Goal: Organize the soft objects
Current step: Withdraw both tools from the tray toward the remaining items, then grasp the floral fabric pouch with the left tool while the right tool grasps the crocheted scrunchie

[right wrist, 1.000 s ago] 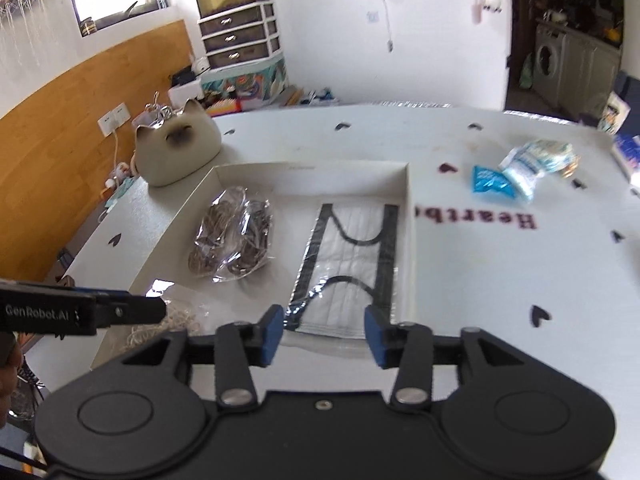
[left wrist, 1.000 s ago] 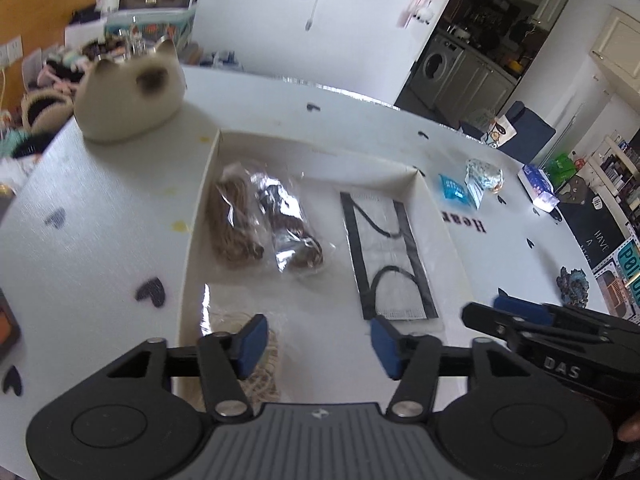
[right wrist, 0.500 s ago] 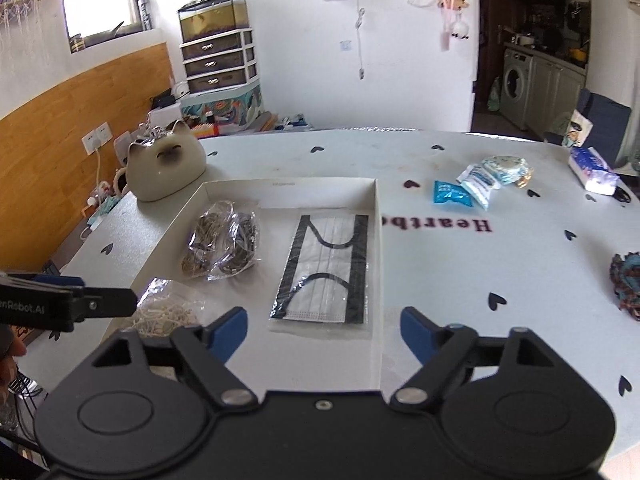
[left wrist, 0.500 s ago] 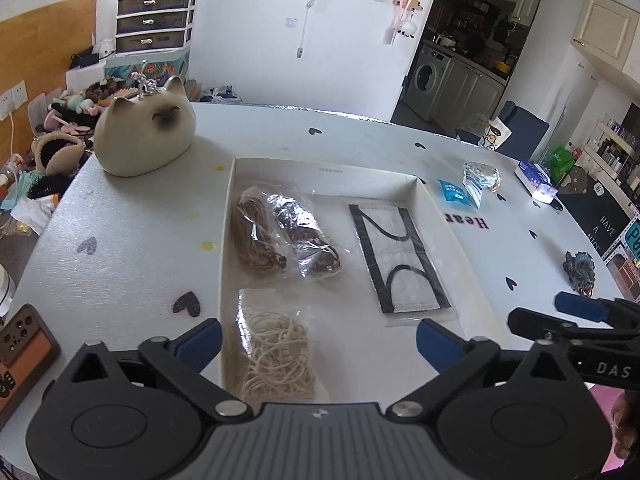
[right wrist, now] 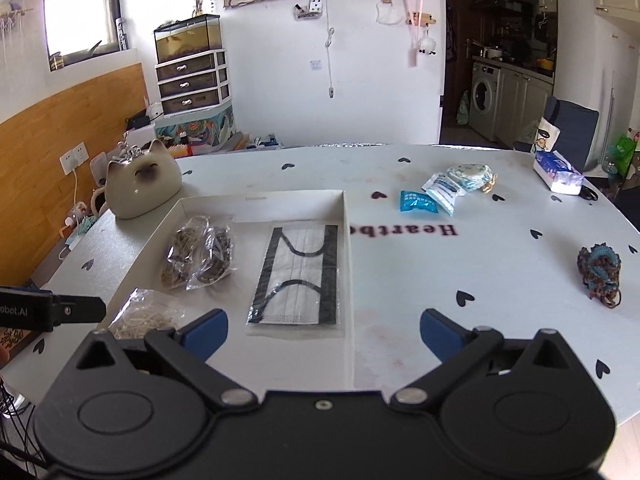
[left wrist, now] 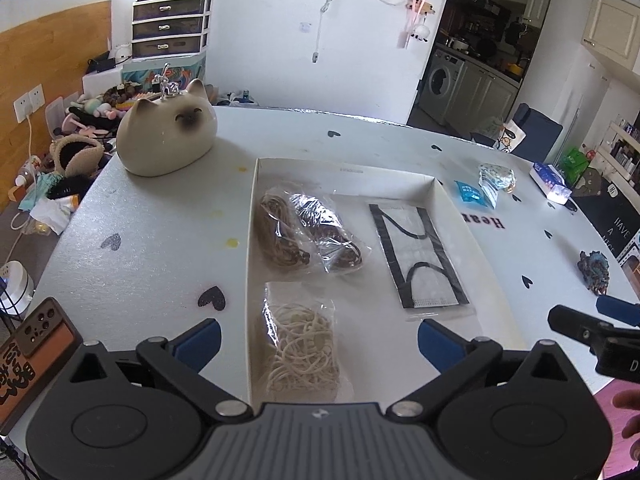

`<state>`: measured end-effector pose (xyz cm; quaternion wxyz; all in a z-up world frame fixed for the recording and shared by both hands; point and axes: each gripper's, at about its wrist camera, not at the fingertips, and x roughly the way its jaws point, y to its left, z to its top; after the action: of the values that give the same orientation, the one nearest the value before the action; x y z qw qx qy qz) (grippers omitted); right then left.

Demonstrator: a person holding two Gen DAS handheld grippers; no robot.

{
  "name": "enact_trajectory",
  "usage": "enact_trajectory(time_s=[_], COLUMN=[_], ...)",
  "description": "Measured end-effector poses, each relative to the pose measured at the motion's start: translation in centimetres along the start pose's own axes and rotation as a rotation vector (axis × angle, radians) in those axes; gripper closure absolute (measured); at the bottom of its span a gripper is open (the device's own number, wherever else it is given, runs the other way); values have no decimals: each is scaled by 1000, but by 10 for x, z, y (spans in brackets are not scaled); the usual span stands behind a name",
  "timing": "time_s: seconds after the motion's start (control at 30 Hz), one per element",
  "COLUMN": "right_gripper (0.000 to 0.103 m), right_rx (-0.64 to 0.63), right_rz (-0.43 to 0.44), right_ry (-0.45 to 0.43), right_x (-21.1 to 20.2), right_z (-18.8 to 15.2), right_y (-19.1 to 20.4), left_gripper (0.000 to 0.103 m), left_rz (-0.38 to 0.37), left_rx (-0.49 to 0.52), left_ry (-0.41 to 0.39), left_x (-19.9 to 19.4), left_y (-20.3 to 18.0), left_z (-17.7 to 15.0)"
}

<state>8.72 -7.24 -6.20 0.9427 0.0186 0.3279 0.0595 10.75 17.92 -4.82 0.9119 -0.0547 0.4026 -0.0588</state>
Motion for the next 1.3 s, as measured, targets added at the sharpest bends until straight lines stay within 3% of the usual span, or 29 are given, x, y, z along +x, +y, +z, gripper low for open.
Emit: enact_trajectory(time_s=[0.43, 0.8, 1.3], right_gripper=[0, 0, 0], right_rx=[-16, -40, -16], right_rz=[67, 87, 26], right_ry=[-48, -56, -45], right_x=[4, 10, 29], right_z=[13, 37, 57], right_y=[-61, -165, -303], left_gripper=[0, 0, 0], left_rz=[55, 59, 10], left_rx=[-32, -48, -6], left_ry=[-39, -71, -102], left_x=[6, 32, 89], left_y=[-66, -165, -291], left_z=[6, 24, 58])
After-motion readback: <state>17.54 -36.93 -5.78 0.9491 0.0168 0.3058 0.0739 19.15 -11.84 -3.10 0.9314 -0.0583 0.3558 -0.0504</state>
